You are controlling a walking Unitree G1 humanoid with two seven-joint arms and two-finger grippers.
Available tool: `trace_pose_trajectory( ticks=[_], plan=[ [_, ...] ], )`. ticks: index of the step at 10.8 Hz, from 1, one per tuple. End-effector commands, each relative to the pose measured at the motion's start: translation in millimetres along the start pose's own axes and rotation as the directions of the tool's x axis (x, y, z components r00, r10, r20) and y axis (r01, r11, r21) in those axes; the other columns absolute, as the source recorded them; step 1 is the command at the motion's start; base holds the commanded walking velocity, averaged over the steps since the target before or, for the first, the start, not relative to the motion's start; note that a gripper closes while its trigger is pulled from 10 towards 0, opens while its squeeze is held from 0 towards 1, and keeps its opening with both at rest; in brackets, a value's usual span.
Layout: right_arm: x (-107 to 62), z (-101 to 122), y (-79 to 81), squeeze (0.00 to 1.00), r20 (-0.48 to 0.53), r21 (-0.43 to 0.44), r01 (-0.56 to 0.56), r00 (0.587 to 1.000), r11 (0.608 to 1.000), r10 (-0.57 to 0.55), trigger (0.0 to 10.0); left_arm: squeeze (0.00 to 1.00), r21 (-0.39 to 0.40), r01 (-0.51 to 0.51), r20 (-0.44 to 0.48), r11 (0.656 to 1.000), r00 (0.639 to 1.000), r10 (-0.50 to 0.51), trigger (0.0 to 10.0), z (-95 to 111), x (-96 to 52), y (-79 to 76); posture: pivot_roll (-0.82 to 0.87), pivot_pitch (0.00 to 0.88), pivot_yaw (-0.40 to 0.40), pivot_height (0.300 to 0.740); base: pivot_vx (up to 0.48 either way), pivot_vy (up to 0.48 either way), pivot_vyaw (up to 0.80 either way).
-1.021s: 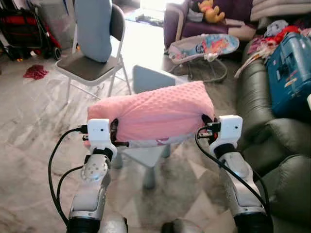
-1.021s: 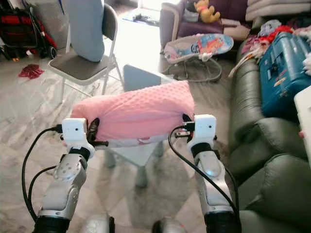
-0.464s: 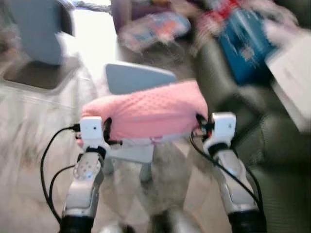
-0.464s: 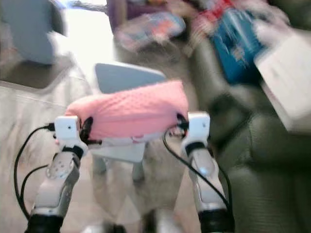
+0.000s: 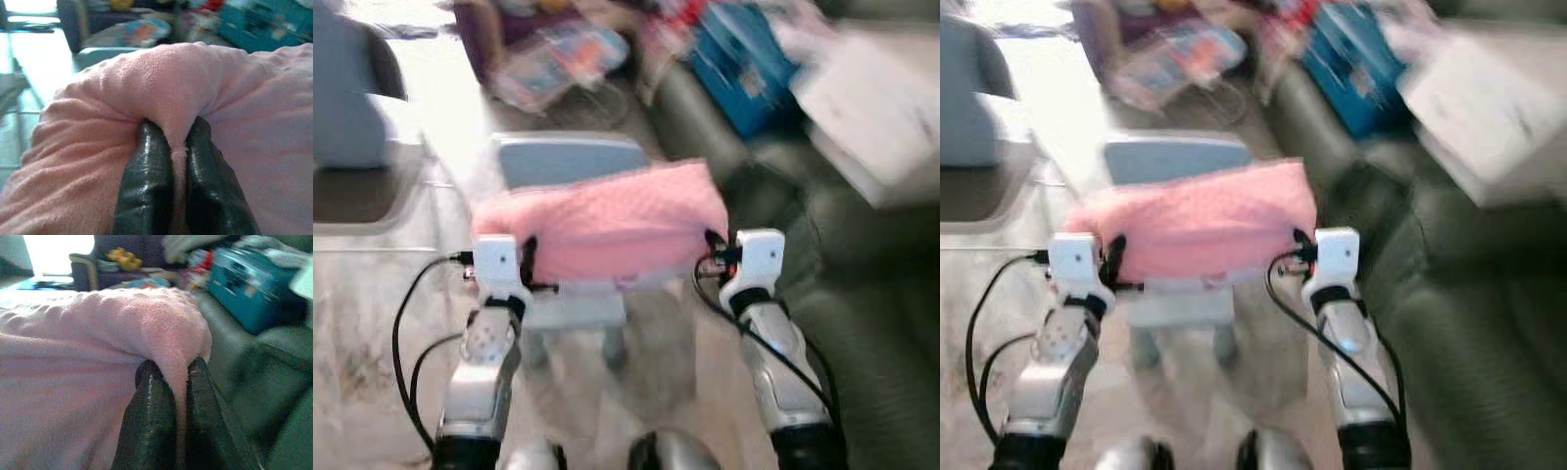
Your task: Move the pillow to the sofa
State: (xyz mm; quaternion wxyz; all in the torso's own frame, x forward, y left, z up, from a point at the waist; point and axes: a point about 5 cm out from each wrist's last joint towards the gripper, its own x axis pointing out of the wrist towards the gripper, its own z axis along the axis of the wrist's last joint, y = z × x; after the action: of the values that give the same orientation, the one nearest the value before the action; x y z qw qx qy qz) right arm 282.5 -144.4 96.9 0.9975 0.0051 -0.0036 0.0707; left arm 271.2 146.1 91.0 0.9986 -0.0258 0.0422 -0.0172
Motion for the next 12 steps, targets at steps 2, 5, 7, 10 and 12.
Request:
trace_pose_trajectory(
  ticks=[2, 5, 7, 10, 12],
  plan=[
    [-1.2, 2.4, -10.8, 0.00, 0.008, -0.016, 0.033, 0.999, 0.999, -0.033, 10.0, 0.00, 0.005, 0.055, 0.036, 0.998, 0.998, -0.055, 10.0, 8.0, 1.7, -13.7, -0.03, 0.077, -0.061, 0.740, 0.000, 0.000, -0.80],
    [-0.4, 2.2, -11.6, 0.00, 0.008, -0.017, 0.036, 0.999, 0.999, -0.035, 10.0, 0.00, 0.013, 0.061, 0.048, 0.998, 0.997, -0.062, 10.0, 9.0, 1.9, -14.5, -0.03, 0.076, -0.061, 0.740, 0.000, 0.000, -0.80],
    [-0.2, 2.5, -11.6, 0.00, 0.010, -0.018, 0.040, 0.999, 0.999, -0.039, 10.0, 0.00, 0.010, 0.069, 0.051, 0.998, 0.996, -0.070, 10.0, 9.4, 2.2, -16.0, -0.03, 0.076, -0.060, 0.740, 0.000, 0.000, -0.80],
    [-1.3, 2.0, -11.4, 0.00, 0.008, -0.018, 0.042, 0.999, 0.999, -0.042, 10.0, 0.00, 0.022, 0.074, 0.056, 0.997, 0.996, -0.075, 10.0, 9.4, 2.5, -17.3, -0.03, 0.079, -0.059, 0.740, 0.000, 0.000, -0.80],
    [-1.7, 2.2, -11.6, 0.00, 0.009, -0.020, 0.045, 0.999, 0.999, -0.044, 10.0, 0.00, -0.008, 0.118, 0.048, 0.993, 0.992, -0.118, 10.0, 8.9, 2.4, -21.2, -0.04, 0.081, -0.058, 0.740, 0.000, 0.000, -0.80]
  ],
)
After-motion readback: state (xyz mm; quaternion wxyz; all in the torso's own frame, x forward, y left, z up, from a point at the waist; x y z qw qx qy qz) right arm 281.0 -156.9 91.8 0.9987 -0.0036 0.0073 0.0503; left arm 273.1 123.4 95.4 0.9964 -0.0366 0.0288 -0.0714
